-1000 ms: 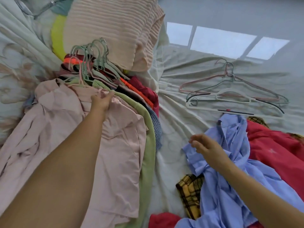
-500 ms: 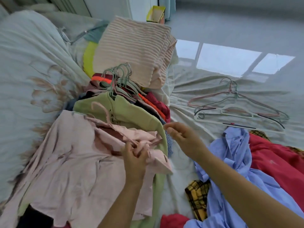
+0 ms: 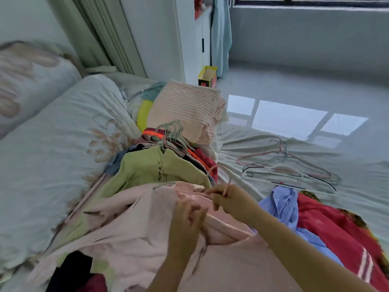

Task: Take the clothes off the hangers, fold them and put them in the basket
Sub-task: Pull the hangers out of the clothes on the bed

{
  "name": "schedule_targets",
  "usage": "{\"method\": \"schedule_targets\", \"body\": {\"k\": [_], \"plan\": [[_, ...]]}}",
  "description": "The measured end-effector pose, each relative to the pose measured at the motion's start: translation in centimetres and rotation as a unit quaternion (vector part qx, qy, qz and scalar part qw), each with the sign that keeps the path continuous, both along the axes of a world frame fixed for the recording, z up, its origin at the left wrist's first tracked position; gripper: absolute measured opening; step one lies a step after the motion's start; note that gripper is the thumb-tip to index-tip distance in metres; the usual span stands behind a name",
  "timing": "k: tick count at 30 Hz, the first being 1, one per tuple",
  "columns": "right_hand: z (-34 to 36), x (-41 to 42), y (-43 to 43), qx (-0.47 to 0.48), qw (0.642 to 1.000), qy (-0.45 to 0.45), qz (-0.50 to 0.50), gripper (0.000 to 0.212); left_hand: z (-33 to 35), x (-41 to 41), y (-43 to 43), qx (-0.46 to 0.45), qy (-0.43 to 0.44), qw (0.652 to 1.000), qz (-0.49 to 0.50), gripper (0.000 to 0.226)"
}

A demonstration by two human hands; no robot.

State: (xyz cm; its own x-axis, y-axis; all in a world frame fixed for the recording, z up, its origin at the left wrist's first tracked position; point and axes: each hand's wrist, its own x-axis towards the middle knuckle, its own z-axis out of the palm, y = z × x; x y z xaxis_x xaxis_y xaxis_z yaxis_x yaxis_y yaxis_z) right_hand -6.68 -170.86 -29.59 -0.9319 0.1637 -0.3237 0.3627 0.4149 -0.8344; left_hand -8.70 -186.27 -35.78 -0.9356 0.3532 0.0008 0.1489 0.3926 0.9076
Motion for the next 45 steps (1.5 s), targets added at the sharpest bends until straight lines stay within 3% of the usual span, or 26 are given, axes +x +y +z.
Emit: {"method": "schedule_targets", "body": {"k": [2, 3, 5, 10, 12, 14, 19, 22, 24, 26, 28, 29, 30, 32, 35, 37, 40, 45], "plan": [[0.9, 2.8, 1.3, 0.004, 1.0, 0.001, -0.019, 0.021, 1.2, -2.5, -1.7, -0.043, 0.099, 0.988, 0.107, 0.047], [1.2, 4.0, 1.6, 0.009, 1.0, -0.003, -0.02, 0.022, 1.5, -3.2, -2.0, -0.1, 0.126, 0.981, 0.112, 0.054], [1.7, 5.9, 2.0, 0.017, 1.0, -0.013, -0.01, 0.024, 1.2, -3.5, -1.8, -0.168, 0.075, 0.982, 0.037, 0.063], [2.4, 9.5, 2.7, 0.027, 0.999, -0.001, -0.031, 0.025, 1.1, -3.0, -1.7, -0.1, -0.047, 0.991, -0.07, 0.047], [2.6, 10.5, 2.6, 0.029, 0.999, 0.002, -0.034, 0.026, 1.2, -2.7, -2.4, -0.053, -0.147, 0.987, -0.037, 0.026], [2.3, 11.1, 2.0, 0.033, 0.999, 0.0, -0.026, 0.026, 0.7, -2.8, -3.0, -0.059, -0.155, 0.986, -0.018, 0.007], [1.5, 11.6, 0.6, 0.022, 0.999, -0.019, -0.025, 0.026, 1.0, -4.0, -3.7, -0.049, -0.221, 0.971, 0.08, 0.006], [1.4, 12.1, 0.7, 0.018, 0.999, -0.038, -0.008, 0.025, 2.8, -9.2, -6.5, -0.053, -0.149, 0.965, 0.21, 0.015], [1.0, 12.3, 0.9, 0.024, 0.999, -0.031, -0.027, 0.024, 4.5, -12.1, -8.0, -0.159, -0.071, 0.959, 0.225, 0.026], [0.8, 12.0, 1.2, 0.025, 0.998, -0.015, -0.06, 0.022, 5.8, -11.3, -6.6, -0.161, -0.052, 0.971, 0.168, 0.041], [1.2, 11.4, 1.2, 0.01, 0.997, 0.0, -0.08, 0.022, 5.9, -6.8, -3.4, -0.111, -0.111, 0.987, 0.03, 0.055], [1.6, 11.0, 1.0, 0.009, 0.997, 0.007, -0.079, 0.022, 5.3, -4.2, -2.1, -0.134, -0.11, 0.984, -0.049, 0.058], [2.1, 10.8, 0.8, 0.012, 0.997, 0.011, -0.073, 0.022, 4.5, -2.0, -1.0, -0.172, -0.09, 0.976, -0.102, 0.056], [2.7, 10.9, 0.8, 0.01, 0.998, 0.018, -0.062, 0.022, 2.8, -0.1, 0.0, -0.201, 0.006, 0.976, -0.082, 0.038], [3.2, 11.8, 2.1, -0.017, 0.997, 0.011, -0.075, 0.022, 2.7, -2.0, -0.7, -0.159, 0.076, 0.982, -0.069, 0.015], [3.3, 12.7, 3.8, -0.047, 0.994, 0.003, -0.098, 0.022, 2.9, -3.6, -1.9, -0.13, 0.02, 0.989, -0.063, 0.019], [3.1, 14.1, 6.3, -0.107, 0.983, 0.018, -0.148, 0.021, 3.4, -4.5, -3.1, -0.022, -0.159, 0.987, 0.001, 0.012], [3.0, 15.6, 9.9, -0.248, 0.902, 0.146, -0.321, 0.026, 3.1, -2.6, -1.5, 0.057, -0.348, 0.935, 0.024, 0.024]]}}
